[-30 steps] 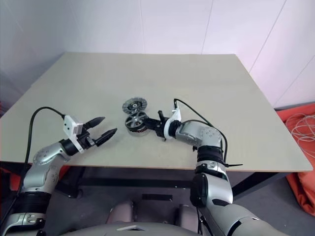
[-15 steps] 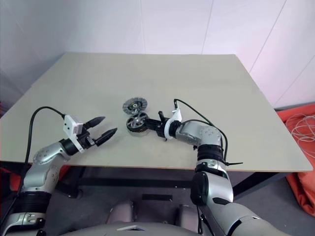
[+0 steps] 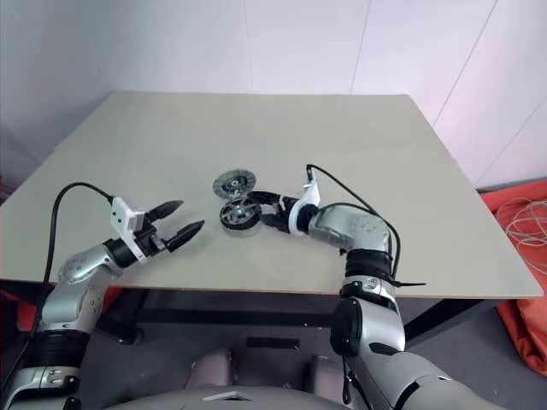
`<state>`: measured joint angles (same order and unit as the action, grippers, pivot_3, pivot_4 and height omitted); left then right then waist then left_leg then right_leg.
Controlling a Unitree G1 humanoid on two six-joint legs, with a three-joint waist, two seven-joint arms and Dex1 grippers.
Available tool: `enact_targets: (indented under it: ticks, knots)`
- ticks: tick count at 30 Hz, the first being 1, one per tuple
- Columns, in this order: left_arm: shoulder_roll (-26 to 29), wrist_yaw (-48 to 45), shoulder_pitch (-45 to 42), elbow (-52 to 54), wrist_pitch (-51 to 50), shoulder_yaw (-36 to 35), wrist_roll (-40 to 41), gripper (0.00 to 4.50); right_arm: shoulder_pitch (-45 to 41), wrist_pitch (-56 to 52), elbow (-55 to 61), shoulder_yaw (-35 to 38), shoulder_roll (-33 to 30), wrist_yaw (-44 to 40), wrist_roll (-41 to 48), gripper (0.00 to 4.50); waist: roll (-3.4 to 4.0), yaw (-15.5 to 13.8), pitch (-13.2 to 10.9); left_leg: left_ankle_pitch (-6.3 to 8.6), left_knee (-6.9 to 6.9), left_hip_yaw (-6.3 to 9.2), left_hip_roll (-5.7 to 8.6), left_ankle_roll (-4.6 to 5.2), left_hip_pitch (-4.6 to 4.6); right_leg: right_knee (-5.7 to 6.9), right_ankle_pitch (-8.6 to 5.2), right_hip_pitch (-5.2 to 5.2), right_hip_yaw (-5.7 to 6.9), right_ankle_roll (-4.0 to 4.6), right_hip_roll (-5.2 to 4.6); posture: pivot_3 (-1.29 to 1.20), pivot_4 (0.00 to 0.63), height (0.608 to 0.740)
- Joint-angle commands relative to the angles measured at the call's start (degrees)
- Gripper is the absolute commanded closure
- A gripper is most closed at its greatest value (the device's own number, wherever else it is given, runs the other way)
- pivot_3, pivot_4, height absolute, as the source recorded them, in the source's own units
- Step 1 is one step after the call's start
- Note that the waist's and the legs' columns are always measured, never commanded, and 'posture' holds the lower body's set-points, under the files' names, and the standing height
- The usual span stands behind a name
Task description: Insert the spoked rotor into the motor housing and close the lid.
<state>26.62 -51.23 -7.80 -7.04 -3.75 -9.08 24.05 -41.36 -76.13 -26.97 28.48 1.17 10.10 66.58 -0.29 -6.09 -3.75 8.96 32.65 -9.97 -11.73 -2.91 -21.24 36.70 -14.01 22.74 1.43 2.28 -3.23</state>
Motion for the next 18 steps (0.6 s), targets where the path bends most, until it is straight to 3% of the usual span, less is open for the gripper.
enact_targets:
  ticks: [1, 7, 10, 13, 18]
  knots:
    - [0.2, -0.3, -0.7, 1.2, 0.5, -0.4, 0.5, 0.0, -0.8, -3.4, 4.7, 1.2, -0.7, 3.1, 2.3, 0.02, 0.0, 0.0, 0.0, 0.0, 0.0, 0.0, 0.0, 0.0, 0.0, 0.0, 0.0, 0.0, 0.0, -0.01, 0.0, 0.0, 0.0, 0.74]
    - [0.0, -0.4, -0.5, 0.9, 0.5, -0.2, 0.5, 0.0, -1.2, -8.4, 11.2, 2.8, -3.0, 7.1, 6.3, 0.02, 0.0, 0.0, 0.0, 0.0, 0.01, 0.0, 0.0, 0.0, 0.01, 0.0, 0.0, 0.0, 0.0, -0.02, 0.01, 0.0, 0.0, 0.74]
    - [-0.4, -0.4, -1.0, 0.3, 0.7, 0.2, 0.3, 0.0, -0.6, -8.8, 16.0, -1.8, -6.4, 2.8, 3.4, 0.02, 0.0, -0.1, 0.0, 0.0, 0.01, 0.0, 0.02, 0.0, -0.01, 0.0, 0.0, 0.0, 0.0, -0.04, 0.0, 0.0, 0.0, 0.74]
    - [-0.7, -0.4, -1.4, -0.1, 0.9, 0.5, 0.2, 0.0, 2.3, -4.0, 23.4, -14.6, -12.6, -6.8, -4.7, 0.02, -0.01, -0.5, 0.0, 0.0, 0.01, 0.01, 0.01, 0.0, 0.02, -0.02, 0.0, -0.05, 0.0, -0.06, 0.0, 0.0, 0.0, 0.74]
    - [-0.8, -0.3, -1.7, -0.4, 1.1, 0.4, 0.1, 0.0, 4.3, 6.3, 28.5, -27.5, -16.3, -18.6, -14.6, 0.02, -0.01, -0.5, 0.0, 0.0, 0.0, 0.02, -0.03, -0.01, 0.08, -0.03, -0.02, -0.08, 0.01, -0.06, 0.03, 0.0, 0.0, 0.74]
